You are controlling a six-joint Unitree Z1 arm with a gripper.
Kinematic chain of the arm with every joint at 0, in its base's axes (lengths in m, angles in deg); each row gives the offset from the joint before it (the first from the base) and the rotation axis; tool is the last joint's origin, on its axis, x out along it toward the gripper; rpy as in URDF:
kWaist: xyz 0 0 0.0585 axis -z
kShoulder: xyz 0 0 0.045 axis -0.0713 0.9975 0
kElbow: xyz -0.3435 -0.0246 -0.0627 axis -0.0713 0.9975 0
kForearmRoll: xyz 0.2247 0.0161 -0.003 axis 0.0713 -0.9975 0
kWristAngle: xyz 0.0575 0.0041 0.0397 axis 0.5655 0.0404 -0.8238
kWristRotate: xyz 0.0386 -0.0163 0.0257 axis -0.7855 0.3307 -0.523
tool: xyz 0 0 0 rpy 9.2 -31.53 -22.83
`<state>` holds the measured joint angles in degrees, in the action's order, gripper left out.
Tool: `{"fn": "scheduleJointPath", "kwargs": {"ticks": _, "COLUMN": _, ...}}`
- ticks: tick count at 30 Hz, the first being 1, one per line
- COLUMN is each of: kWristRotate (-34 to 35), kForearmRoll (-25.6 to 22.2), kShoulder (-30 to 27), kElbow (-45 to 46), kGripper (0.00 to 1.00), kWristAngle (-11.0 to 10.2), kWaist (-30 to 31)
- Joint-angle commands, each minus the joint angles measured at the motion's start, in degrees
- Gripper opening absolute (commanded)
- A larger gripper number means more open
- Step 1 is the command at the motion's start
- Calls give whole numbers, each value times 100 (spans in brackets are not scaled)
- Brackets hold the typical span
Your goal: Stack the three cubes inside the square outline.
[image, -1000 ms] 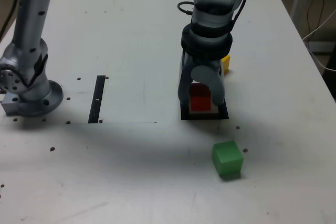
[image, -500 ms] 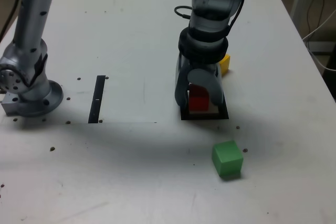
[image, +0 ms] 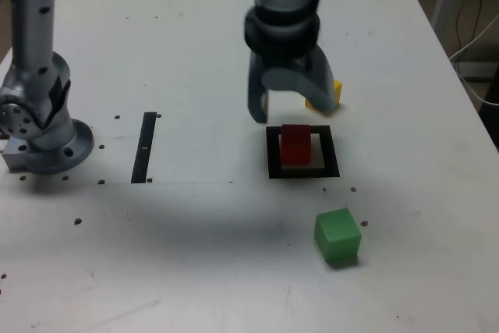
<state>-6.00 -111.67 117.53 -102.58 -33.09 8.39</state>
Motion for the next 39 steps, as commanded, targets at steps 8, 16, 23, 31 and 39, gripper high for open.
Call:
{"fn": "scheduleJointPath", "kwargs": {"ticks": 8, "kWristRotate": -1284, "kForearmRoll": -134, "kShoulder": -20, "kElbow": -233, "kGripper": 100, "kWristAngle": -414, "kWaist": -302}}
{"fn": "scheduleJointPath", "kwargs": {"ticks": 16, "kWristRotate": -2663, "kForearmRoll": -177, "kShoulder": 463, "kElbow": -751, "kGripper": 99, "kWristAngle": -447, "kWaist": -653}}
{"fn": "scheduleJointPath", "kwargs": {"ticks": 23, "kWristRotate": -3297, "kForearmRoll": -271, "kShoulder": 942, "kElbow": -1210, "kGripper": 98, "kWristAngle": -448, "kWaist": -889}}
{"fn": "scheduleJointPath", "kwargs": {"ticks": 31, "kWristRotate": -3651, "kForearmRoll": -450, "kShoulder": 1308, "kElbow": -1631, "kGripper": 94, "kWristAngle": -442, "kWaist": -975}}
{"fn": "scheduleJointPath", "kwargs": {"ticks": 39, "kWristRotate": -3703, "kForearmRoll": -535, "kShoulder": 1723, "kElbow": -1942, "kGripper": 84, "kWristAngle": -390, "kWaist": -983}}
